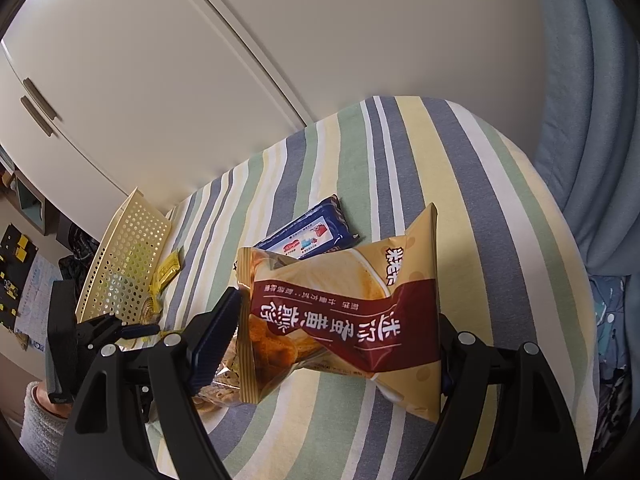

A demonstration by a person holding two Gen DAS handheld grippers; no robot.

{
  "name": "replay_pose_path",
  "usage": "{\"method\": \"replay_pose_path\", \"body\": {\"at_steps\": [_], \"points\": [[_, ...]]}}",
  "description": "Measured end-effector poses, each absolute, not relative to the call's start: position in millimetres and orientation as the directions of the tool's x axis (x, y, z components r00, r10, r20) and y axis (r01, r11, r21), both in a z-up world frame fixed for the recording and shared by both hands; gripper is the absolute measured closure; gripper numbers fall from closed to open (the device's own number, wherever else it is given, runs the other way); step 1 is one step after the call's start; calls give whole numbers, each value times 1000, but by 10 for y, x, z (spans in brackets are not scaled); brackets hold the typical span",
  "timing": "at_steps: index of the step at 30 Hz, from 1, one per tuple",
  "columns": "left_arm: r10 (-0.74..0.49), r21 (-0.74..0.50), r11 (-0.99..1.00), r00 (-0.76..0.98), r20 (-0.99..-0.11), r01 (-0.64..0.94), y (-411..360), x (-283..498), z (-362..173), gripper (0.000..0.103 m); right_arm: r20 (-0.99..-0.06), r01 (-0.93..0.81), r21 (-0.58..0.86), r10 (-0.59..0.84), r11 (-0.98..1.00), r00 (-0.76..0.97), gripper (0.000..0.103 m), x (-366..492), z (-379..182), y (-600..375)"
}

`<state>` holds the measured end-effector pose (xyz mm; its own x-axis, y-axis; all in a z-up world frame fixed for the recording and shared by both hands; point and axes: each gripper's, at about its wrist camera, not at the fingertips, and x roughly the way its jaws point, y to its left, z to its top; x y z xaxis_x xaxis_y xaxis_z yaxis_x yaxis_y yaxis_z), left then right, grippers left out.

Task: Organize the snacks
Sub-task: 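Move the left gripper to the yellow bibizan packet and grasp it, then carry the yellow bibizan packet into the basket and open the left gripper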

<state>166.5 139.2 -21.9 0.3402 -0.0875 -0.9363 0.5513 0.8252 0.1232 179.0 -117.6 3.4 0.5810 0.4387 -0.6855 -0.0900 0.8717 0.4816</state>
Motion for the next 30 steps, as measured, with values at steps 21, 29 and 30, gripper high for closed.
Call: {"method": "replay_pose_path", "body": {"at_steps": [21, 29, 30], "points": [[-176, 6, 898, 372, -911, 439, 1676, 1684, -50, 52, -679, -80, 486, 434, 870, 592, 24, 1761, 44, -1180], [-253, -72, 930, 488, -835, 359, 1990, 1524, 467, 52, -678, -78, 485, 431, 871, 595, 24, 1745, 43, -1180], [-261, -84, 934, 504, -823, 347, 2051, 1507, 541, 52, -678, -76, 485, 430, 871, 596, 24, 1744, 42, -1181]]}}
